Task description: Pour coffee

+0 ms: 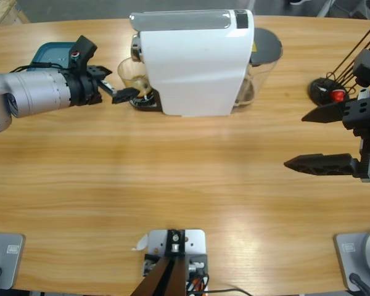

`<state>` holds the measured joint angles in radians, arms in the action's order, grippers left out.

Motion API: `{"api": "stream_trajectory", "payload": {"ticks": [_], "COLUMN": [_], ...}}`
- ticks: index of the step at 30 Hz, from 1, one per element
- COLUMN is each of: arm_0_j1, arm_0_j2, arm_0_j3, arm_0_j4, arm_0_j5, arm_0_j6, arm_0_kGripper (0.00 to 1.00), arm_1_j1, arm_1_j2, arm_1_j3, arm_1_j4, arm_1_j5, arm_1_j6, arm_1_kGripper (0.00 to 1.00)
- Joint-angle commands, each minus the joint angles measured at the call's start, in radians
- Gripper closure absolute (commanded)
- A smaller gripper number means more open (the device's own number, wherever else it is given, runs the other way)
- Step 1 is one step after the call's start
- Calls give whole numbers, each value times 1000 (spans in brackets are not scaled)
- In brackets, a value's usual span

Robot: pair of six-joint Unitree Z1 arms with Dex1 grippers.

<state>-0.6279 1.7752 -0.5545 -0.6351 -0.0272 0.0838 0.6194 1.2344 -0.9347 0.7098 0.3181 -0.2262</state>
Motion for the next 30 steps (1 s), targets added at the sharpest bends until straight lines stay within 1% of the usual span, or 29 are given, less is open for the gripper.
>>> {"api": "stream_trajectory", "payload": {"ticks": [1, 10, 20, 30], "arm_0_j1": [5, 6, 24, 33], "arm_0_j2": [102, 155, 185, 213], "arm_0_j3": [28, 28, 38, 33], "arm_0_j4": [-79, -182, -225, -294], "arm_0_j5": [-30, -50, -62, -112], "arm_0_j6": [28, 31, 31, 31], "arm_0_kGripper": [7, 9, 9, 9], "arm_1_j1": [11, 11, 11, 11], "arm_1_j2": [10, 18, 28, 30], "arm_1_j3": [27, 23, 22, 22], "arm_1_j4": [-3, -2, -3, -3], "arm_1_j5": [-10, -10, -11, -11], "arm_1_j6": [13, 13, 13, 13], "arm_1_kGripper": [0, 0, 0, 0]}}
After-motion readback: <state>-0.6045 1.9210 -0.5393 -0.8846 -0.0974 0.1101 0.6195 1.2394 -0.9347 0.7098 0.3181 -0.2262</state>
